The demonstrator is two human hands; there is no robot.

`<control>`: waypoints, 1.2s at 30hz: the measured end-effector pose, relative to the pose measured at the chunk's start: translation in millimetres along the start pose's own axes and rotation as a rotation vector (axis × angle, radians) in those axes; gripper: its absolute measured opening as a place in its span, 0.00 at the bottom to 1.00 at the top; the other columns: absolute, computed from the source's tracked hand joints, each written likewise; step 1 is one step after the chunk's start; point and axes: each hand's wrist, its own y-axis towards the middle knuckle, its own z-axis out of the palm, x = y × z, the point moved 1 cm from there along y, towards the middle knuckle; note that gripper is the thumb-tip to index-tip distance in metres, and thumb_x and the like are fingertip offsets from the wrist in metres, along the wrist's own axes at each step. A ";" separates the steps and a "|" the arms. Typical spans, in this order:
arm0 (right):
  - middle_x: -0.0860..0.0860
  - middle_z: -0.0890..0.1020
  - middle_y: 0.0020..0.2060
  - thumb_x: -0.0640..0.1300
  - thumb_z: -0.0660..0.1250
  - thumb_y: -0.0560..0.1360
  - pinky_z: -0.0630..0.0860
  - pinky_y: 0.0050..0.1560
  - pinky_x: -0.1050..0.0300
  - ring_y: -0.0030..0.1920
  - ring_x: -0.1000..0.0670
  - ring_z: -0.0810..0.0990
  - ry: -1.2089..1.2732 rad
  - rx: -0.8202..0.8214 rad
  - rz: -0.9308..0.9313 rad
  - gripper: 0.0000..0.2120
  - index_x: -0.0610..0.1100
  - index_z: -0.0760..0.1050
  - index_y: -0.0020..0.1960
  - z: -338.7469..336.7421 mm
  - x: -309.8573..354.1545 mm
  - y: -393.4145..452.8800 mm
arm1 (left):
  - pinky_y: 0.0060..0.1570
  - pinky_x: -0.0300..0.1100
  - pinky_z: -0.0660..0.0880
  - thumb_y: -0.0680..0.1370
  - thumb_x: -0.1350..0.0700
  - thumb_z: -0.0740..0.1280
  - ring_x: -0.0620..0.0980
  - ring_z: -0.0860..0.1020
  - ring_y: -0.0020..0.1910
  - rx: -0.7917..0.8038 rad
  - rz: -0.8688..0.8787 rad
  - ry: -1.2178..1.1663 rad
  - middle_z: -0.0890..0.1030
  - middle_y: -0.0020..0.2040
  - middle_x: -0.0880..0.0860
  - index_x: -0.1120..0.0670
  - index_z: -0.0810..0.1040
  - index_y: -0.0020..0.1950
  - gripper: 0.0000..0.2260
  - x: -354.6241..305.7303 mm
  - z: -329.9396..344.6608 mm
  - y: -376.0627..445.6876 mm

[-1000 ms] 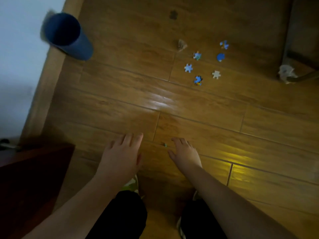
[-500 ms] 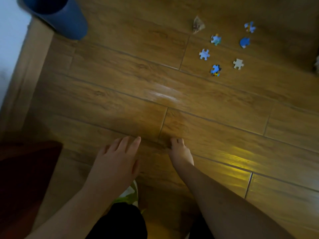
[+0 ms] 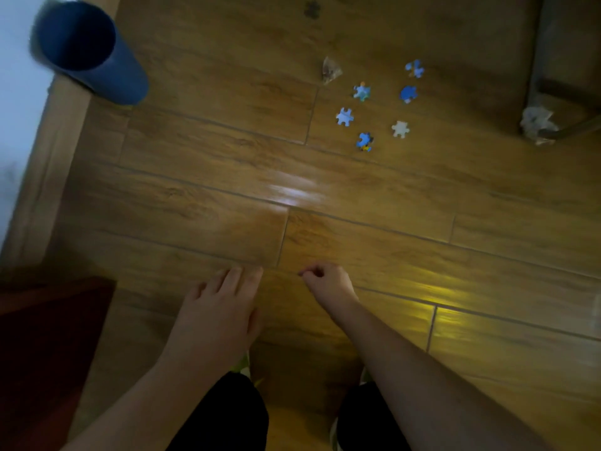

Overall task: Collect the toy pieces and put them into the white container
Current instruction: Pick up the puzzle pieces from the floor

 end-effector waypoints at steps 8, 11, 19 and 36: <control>0.46 0.75 0.32 0.27 0.54 0.72 0.69 0.34 0.59 0.33 0.50 0.72 0.787 -0.075 0.142 0.16 0.37 0.80 0.40 -82.3 68.4 -137.3 | 0.64 0.50 0.68 0.79 0.45 0.54 0.51 0.67 0.71 -0.065 0.031 -0.056 0.65 0.74 0.50 0.47 0.56 0.77 0.26 -41.6 -124.6 -65.2; 0.45 0.72 0.30 0.25 0.48 0.72 0.63 0.32 0.58 0.30 0.49 0.67 1.045 -0.073 0.169 0.17 0.34 0.74 0.38 -114.3 105.2 -179.5 | 0.58 0.53 0.73 0.77 0.44 0.52 0.53 0.73 0.66 -0.092 0.034 -0.052 0.73 0.69 0.53 0.50 0.65 0.74 0.25 -49.1 -172.0 -86.1; 0.48 0.67 0.27 0.31 0.51 0.75 0.58 0.30 0.57 0.26 0.52 0.63 1.220 -0.011 0.023 0.15 0.39 0.75 0.37 -180.0 162.9 -242.3 | 0.68 0.50 0.65 0.80 0.46 0.54 0.50 0.62 0.72 -0.130 0.079 -0.044 0.62 0.75 0.49 0.48 0.55 0.76 0.25 -77.9 -260.0 -112.0; 0.50 0.68 0.27 0.46 0.60 0.81 0.58 0.22 0.59 0.23 0.53 0.62 0.983 -0.180 -0.030 0.13 0.39 0.77 0.46 -259.0 155.7 -213.7 | 0.57 0.45 0.72 0.80 0.50 0.55 0.50 0.75 0.59 -0.203 0.169 -0.039 0.75 0.63 0.50 0.51 0.63 0.73 0.20 -121.9 -291.1 -33.9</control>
